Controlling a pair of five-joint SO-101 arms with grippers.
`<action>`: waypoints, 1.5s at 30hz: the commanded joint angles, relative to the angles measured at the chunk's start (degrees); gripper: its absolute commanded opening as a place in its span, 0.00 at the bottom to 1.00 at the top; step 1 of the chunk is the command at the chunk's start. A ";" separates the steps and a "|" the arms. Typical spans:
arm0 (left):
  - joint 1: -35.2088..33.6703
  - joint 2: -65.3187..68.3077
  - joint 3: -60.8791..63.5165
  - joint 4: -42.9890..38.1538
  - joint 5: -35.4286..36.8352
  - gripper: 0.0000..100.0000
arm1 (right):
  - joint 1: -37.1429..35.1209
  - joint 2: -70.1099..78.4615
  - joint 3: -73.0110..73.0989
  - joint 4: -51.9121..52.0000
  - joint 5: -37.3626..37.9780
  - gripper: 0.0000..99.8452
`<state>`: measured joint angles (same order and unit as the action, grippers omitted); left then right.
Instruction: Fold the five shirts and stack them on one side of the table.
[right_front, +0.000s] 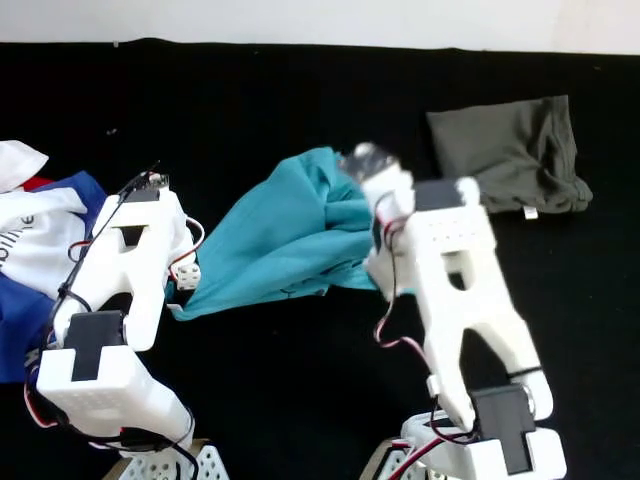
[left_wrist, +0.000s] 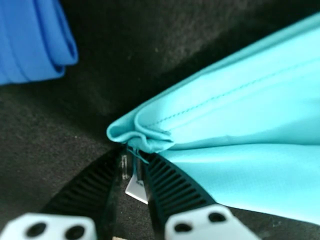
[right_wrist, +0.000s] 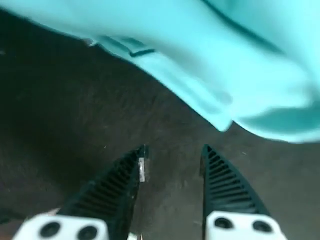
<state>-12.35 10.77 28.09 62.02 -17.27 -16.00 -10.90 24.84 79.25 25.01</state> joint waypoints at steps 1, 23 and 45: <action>0.31 0.31 0.04 -2.73 0.09 0.01 | 1.45 1.01 7.96 -16.75 -0.62 0.17; 0.40 0.31 0.04 -2.73 0.09 0.01 | 14.55 18.51 -18.86 -10.59 -7.38 0.17; 0.40 0.31 0.04 -2.99 0.09 0.01 | 10.33 18.95 -8.57 -13.93 4.40 0.17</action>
<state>-12.35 10.77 28.09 61.76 -17.27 -4.40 8.26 13.76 69.32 28.70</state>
